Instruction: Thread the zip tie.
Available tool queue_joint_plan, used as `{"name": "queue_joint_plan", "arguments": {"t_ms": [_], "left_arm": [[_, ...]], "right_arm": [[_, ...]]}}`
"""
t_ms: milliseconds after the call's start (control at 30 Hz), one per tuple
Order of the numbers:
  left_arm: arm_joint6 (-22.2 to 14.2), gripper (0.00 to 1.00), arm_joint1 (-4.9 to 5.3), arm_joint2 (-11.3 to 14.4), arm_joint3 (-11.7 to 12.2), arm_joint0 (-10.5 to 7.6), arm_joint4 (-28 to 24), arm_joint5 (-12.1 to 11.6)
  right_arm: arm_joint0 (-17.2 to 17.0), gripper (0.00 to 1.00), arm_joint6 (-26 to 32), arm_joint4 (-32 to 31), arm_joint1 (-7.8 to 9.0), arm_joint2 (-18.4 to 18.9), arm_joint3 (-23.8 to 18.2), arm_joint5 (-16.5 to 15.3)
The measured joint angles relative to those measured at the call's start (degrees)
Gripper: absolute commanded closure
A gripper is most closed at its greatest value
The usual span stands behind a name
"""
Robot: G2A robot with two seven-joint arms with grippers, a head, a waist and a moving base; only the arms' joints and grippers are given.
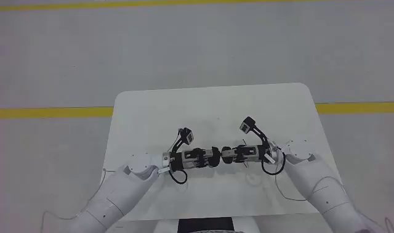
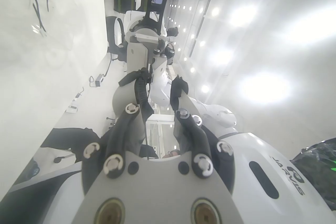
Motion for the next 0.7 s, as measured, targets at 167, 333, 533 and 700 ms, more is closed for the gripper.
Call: {"name": "queue_joint_plan", "arguments": {"t_ms": [167,333,533,700], "left_arm": [[-0.04,0.85,0.03,0.17,0.11,-0.14,-0.24,0.27],[0.0,0.89,0.06,0.35,0.27,-0.23,-0.27,0.34],[0.19,0.89,0.09,0.55,0.39,-0.4,-0.23,0.43],[0.27,0.92,0.1,0.74,0.58,-0.5,-0.38,0.55]], "right_arm": [[0.08,1.0,0.18,0.22,0.03,-0.14,0.05,0.1],[0.16,1.0,0.26,0.26,0.06,-0.31,0.11,0.15],[0.21,1.0,0.37,0.34,0.11,-0.41,0.16,-0.01],[0.25,1.0,0.54,0.31,0.17,-0.49,0.19,0.03]]}}
